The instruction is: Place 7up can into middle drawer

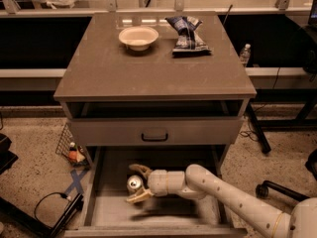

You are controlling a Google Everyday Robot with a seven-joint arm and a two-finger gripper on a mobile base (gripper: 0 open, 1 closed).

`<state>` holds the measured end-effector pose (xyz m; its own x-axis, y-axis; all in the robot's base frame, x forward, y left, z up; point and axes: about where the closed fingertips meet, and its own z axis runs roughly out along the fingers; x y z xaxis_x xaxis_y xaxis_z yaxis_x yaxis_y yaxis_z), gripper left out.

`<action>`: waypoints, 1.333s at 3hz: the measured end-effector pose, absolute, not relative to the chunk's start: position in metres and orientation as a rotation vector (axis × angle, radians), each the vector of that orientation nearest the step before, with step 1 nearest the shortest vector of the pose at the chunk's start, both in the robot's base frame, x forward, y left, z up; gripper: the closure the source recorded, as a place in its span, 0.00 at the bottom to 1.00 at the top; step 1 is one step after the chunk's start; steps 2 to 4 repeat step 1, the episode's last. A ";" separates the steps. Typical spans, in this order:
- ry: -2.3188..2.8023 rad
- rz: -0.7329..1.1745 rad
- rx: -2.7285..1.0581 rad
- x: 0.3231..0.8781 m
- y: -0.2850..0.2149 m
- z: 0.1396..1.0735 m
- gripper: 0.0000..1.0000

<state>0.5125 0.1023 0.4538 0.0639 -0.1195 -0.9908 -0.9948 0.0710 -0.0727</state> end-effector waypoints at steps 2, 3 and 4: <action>1.277 1.047 -1.270 0.512 0.103 0.454 0.00; 1.277 1.047 -1.270 0.512 0.103 0.454 0.00; 1.277 1.047 -1.270 0.512 0.103 0.454 0.00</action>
Offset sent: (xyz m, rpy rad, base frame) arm 0.0000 0.0000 0.0000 0.0000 0.0000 0.0000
